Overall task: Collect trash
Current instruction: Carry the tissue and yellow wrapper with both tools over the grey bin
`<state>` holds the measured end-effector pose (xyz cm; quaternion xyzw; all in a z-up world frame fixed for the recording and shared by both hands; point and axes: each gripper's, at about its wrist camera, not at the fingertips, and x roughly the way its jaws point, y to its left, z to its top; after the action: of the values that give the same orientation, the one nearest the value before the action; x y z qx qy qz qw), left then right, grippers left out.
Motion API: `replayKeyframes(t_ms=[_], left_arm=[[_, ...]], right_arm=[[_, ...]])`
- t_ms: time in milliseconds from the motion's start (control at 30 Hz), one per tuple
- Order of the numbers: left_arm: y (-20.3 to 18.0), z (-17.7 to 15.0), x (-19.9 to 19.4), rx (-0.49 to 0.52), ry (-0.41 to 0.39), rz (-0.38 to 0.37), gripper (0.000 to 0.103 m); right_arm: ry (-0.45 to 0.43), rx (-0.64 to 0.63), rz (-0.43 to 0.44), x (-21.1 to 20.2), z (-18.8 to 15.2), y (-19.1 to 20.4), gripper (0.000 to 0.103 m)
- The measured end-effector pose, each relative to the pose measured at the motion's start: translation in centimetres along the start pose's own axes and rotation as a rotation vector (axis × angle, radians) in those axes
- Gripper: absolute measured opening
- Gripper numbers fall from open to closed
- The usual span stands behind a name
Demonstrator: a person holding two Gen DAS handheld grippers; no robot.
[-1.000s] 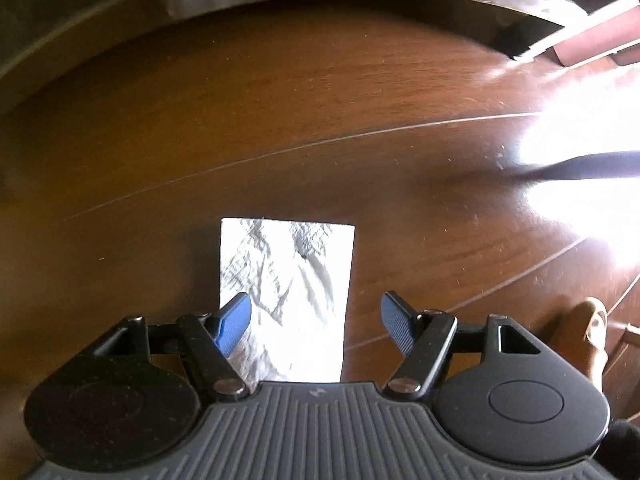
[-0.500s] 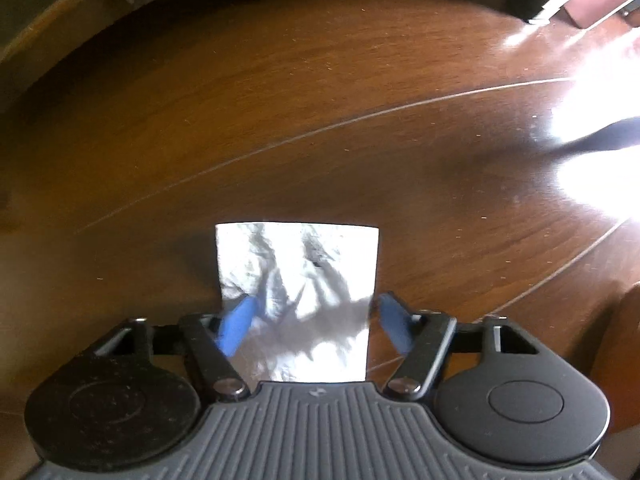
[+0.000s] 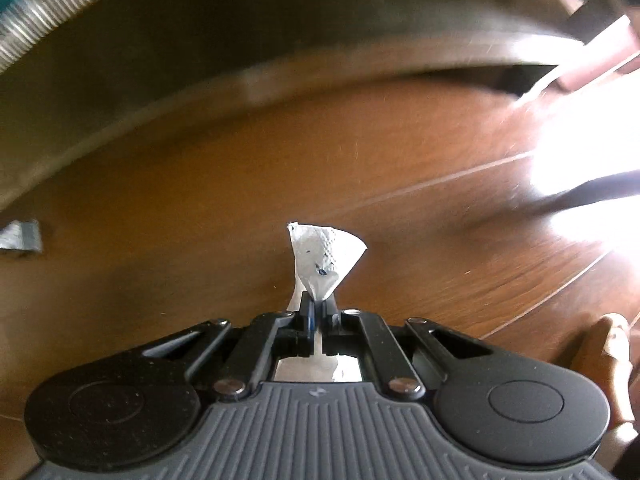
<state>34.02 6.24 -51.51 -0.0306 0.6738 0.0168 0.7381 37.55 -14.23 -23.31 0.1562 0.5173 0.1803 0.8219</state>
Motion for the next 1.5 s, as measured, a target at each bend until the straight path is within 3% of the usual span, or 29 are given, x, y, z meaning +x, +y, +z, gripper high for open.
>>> replayKeyframes(t_ms=[267,467,633,800,967,1233,1500], left_arm=[[-1.4,-1.3,-13.7,0.013,-0.146,-0.082,0.002],[0.6,-2.3,-25.3,-0.022,-0.289,-0.118,0.002],[0.4,-3.6,-32.9,-0.017,-0.378,-0.13,0.002],[-1.7,-4.1,-40.0,0.057,-0.488,-0.172,0.002],[-6.6,-4.8,-47.8,0.169,-0.597,-0.203,0.003],[-17.8,-5.4,-58.0,0.35,-0.756,-0.299,0.003],[-29.5,-5.2,-67.2,0.543,-0.921,-0.37,0.003]], right_arm=[[-0.093,-0.052,0.038,-4.2,-0.3,1.9,0.017],[-0.14,-0.075,0.076,-9.1,-1.5,3.6,0.017],[-0.207,-0.129,0.08,-15.7,-2.5,5.0,0.016],[-0.314,-0.213,0.042,-23.9,-2.7,5.9,0.016],[-0.399,-0.238,-0.006,-32.0,-2.8,4.9,0.016],[-0.57,-0.238,-0.114,-44.2,-3.1,1.7,0.016],[-0.724,-0.166,-0.263,-53.0,-1.6,-3.2,0.016]])
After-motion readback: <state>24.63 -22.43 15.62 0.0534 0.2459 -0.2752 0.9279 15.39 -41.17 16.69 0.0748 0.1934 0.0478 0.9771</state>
